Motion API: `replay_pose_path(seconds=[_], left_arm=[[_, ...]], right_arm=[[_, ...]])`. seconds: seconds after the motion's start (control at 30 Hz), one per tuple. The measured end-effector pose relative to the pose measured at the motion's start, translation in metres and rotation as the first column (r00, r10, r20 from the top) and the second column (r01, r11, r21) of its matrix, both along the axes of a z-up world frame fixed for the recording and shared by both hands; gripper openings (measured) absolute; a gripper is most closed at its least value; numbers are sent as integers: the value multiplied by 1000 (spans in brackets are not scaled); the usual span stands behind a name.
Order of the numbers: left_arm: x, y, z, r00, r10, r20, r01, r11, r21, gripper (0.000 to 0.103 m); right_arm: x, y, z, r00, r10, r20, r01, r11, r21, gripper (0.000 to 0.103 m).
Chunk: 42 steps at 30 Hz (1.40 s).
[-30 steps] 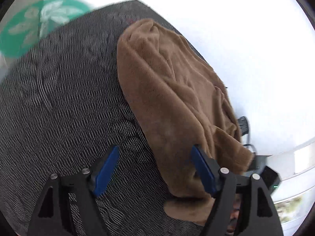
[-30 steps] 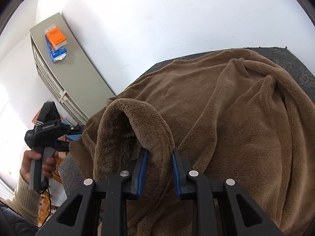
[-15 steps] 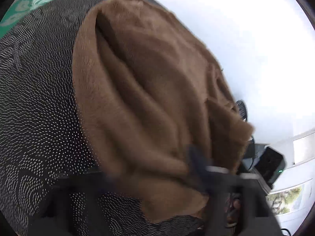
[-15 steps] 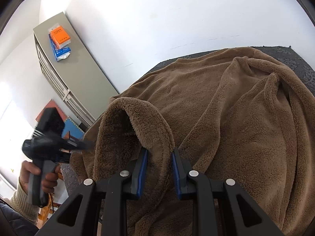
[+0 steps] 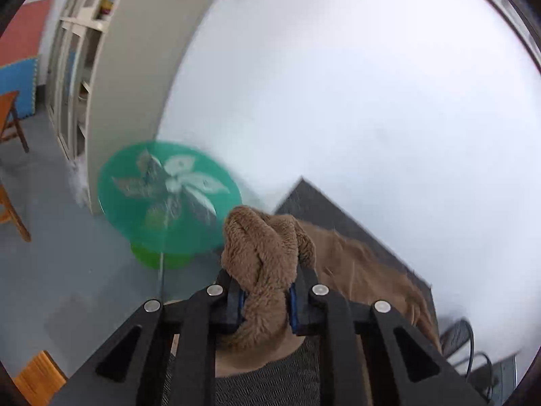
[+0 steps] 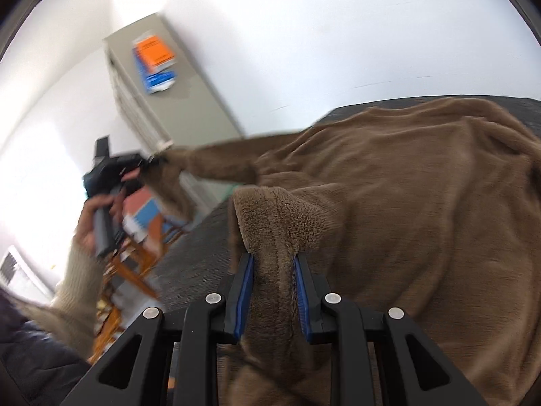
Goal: Fold clothes
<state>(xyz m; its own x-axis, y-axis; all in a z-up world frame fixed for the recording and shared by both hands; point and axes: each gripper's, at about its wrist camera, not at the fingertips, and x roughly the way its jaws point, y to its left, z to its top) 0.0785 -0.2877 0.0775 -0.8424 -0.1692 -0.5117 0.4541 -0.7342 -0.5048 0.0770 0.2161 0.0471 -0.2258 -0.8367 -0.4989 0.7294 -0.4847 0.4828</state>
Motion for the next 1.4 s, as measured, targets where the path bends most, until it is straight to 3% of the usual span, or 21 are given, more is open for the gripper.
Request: replay_pose_path(seconds=[0.1,0.23,0.27,0.3,0.33,0.4,0.5,0.67,0.8,0.9,1.0,1.07,1.1,1.17,1.23,1.3,1.4], left_arm=[[-5,-30,6,1000,27,12,-27,999,-41,20],[-29,-53,-21,992,3,128,4,998,-56,21],[-37,-56,-31,984,-3,177,12,999,-51,26],[-45,-59,-41,974,-9,225,20,999,-45,38],[-47,-65,-49,966,-12,258,21,999,-30,45],[-39,-60,-65,967,-19,256,21,1000,-4,76],[-20,-44,-70,966,-45,255,49,999,-8,80],[15,-3,-69,959,-89,269,121,987,-104,81],[38,57,-74,931,-280,233,314,941,-125,81],[49,106,-79,880,-422,220,457,878,-142,81],[53,133,-85,859,-467,210,499,855,-141,81],[55,132,-83,874,-440,206,470,873,-130,81],[57,124,-81,893,-407,190,434,892,-129,81],[65,98,-70,950,-263,170,289,944,-157,81],[76,72,-55,985,-103,142,129,973,-189,81],[94,57,-35,994,41,101,-13,964,-266,81],[109,64,-16,994,89,62,-59,926,-374,82]], right_arm=[[12,-21,3,993,114,-1,-114,993,4,25],[31,-51,1,973,232,-20,-231,972,43,25],[35,-58,0,968,251,-26,-250,967,57,25],[38,-64,0,965,258,-37,-255,964,77,25],[40,-69,-1,966,253,-55,-246,963,107,26],[42,-72,-3,972,214,-94,-196,966,170,26],[37,-73,-10,985,120,-127,-82,960,266,26],[13,-57,-21,999,-3,-44,14,970,243,26],[6,-46,-24,999,-28,-40,36,972,231,26],[4,-45,-27,999,-28,-27,33,977,212,26],[0,-41,-26,999,-32,-23,36,980,198,26],[-1,-39,-27,999,-39,-15,41,982,186,29],[-2,-38,-28,999,-44,-14,46,982,181,30],[-1,-35,-28,998,-54,-11,55,984,168,31],[-1,-33,-28,998,-59,-10,60,986,157,31],[0,-31,-29,998,-63,-9,64,987,146,31],[1,-29,-29,997,-71,-12,72,988,136,31]])
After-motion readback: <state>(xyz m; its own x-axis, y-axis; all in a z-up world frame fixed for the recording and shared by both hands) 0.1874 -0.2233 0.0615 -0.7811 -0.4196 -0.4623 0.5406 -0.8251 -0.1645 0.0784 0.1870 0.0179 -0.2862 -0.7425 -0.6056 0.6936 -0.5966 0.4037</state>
